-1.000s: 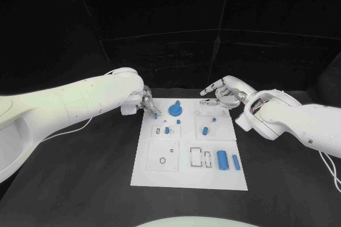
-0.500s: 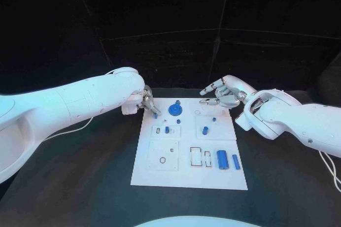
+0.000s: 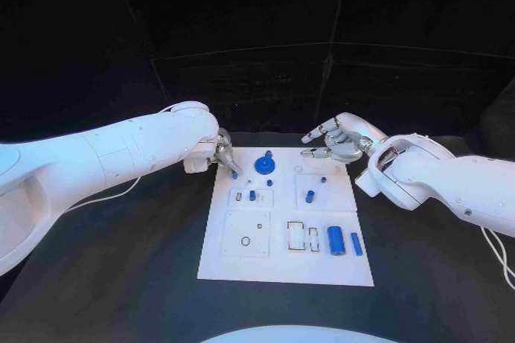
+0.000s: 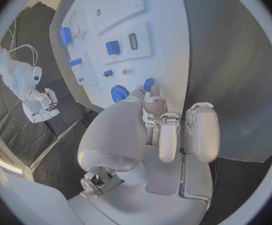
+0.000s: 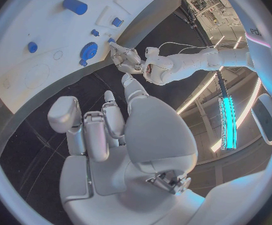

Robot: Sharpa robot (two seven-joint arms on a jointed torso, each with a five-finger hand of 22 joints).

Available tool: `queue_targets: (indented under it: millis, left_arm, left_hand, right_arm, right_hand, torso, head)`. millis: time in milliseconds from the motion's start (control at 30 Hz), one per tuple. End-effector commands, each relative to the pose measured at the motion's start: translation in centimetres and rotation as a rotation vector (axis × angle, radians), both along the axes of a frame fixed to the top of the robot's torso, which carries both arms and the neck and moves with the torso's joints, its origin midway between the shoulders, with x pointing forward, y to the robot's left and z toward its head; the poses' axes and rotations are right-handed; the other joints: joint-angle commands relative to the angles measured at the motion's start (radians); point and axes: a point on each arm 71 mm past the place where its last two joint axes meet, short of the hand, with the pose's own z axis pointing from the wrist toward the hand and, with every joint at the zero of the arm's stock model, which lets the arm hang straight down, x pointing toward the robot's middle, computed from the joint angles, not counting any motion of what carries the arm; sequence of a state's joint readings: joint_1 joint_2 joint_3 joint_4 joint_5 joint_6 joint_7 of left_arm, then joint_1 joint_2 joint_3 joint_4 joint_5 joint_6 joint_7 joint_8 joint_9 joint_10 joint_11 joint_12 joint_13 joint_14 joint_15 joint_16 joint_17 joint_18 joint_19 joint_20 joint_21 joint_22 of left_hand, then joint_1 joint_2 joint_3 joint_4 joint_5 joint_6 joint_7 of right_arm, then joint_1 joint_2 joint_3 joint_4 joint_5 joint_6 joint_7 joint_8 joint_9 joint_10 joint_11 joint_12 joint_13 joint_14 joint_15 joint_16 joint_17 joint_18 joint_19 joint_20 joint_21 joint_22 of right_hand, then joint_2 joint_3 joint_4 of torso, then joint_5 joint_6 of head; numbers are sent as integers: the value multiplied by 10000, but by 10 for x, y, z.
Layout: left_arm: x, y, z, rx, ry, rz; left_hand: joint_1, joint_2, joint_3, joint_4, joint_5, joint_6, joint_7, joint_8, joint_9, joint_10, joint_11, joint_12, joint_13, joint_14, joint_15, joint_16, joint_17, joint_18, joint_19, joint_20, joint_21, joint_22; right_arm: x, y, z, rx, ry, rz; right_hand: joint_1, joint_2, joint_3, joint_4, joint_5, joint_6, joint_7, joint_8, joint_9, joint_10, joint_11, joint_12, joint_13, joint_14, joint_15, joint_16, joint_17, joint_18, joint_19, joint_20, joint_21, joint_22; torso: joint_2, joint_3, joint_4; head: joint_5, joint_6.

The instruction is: Assemble the parts on the task board

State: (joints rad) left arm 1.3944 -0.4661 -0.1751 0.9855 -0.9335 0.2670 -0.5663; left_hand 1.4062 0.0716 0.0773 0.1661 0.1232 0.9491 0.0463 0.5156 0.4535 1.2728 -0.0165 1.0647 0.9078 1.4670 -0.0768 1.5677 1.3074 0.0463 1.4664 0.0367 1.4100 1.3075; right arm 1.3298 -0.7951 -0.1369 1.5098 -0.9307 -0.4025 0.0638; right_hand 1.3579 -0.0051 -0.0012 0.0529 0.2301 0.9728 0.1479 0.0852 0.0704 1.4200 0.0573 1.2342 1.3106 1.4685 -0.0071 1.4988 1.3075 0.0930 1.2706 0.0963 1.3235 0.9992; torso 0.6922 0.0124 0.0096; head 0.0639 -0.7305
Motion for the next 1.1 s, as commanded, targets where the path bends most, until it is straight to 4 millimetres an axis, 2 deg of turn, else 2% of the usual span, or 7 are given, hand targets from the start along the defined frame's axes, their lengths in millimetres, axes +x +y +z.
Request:
queue_targets:
  millis: [33, 167, 600, 800, 967, 1100]
  left_arm:
    - [0, -1, 2, -390, -182, -36]
    - [-1, 2, 2, -610, -308, 49]
    - [-12, 9, 5, -1203, -630, 207]
    - [-25, 16, 7, -1471, -756, 206]
    - [-38, 19, 9, -1706, -882, 161]
    - [-47, 21, 9, -1890, -1006, 153]
  left_hand:
    - [302, 89, 309, -201, 13, 57, -11, 89, 121, 33, -95, 6, -25, 1038, -64, 31, 2634, 20, 223, -94, 44, 703]
    - [356, 32, 622, -356, -130, 28, -6, 128, 190, 78, -95, -12, -40, 1038, -59, 31, 2634, 17, 226, -93, 43, 714]
    - [329, -157, 1101, -569, -200, 7, -14, 197, 304, 162, -104, -23, -52, 1038, -60, 31, 2634, 19, 227, -92, 29, 717]
    - [277, -272, 1346, -650, -195, 0, -15, 221, 353, 198, -109, -36, -63, 1038, -65, 31, 2634, 18, 234, -96, 30, 729]
    - [201, -357, 1550, -691, -193, 2, -16, 236, 388, 229, -110, -46, -74, 1038, -68, 31, 2634, 19, 236, -99, 22, 727]
    - [75, -475, 1847, -738, -186, 6, -19, 257, 439, 269, -116, -54, -82, 1038, -72, 31, 2634, 20, 241, -104, 15, 731]
  right_arm:
    - [0, 1, 2, 69, -94, 27]
    - [0, 0, 2, 69, -97, 28]
    - [1, -2, 2, 78, -115, -32]
    - [1, -4, 2, 71, -125, -83]
    - [2, -5, 2, 68, -127, -105]
    - [3, -5, 2, 62, -129, -130]
  right_hand:
    - [-53, 64, -73, -1, 50, 65, -10, -60, -13, -65, 3, -24, 31, 689, -79, -41, 1143, 142, -32, -13, -54, -7]
    - [-53, 64, -73, -1, 50, 65, -10, -60, -13, -65, 3, -24, 31, 689, -79, -41, 1143, 142, -32, -13, -54, -7]
    - [-54, 70, -76, 3, 52, 69, -10, -59, -13, -61, 3, -15, 37, 690, -79, -40, 1146, 142, -31, -14, -55, -8]
    - [-54, 70, -76, 3, 52, 69, -10, -59, -13, -61, 3, -15, 37, 690, -79, -40, 1146, 142, -31, -14, -55, -8]
    - [-54, 70, -76, 3, 52, 69, -10, -59, -13, -61, 3, -15, 37, 690, -79, -40, 1146, 142, -31, -14, -55, -8]
    - [-54, 70, -76, 3, 52, 69, -10, -59, -13, -61, 3, -15, 37, 690, -79, -40, 1146, 142, -31, -14, -55, -8]
  torso:
    - [3, -3, 7]
    - [-3, 1, 9]
    - [-5, -4, 25]
    - [-24, 1, 43]
    - [-8, -17, 26]
    - [-16, -14, 27]
  head:
    - [-18, -13]
    - [-15, -26]
    - [11, -20]
    - [41, -18]
    - [61, -13]
    - [95, -13]
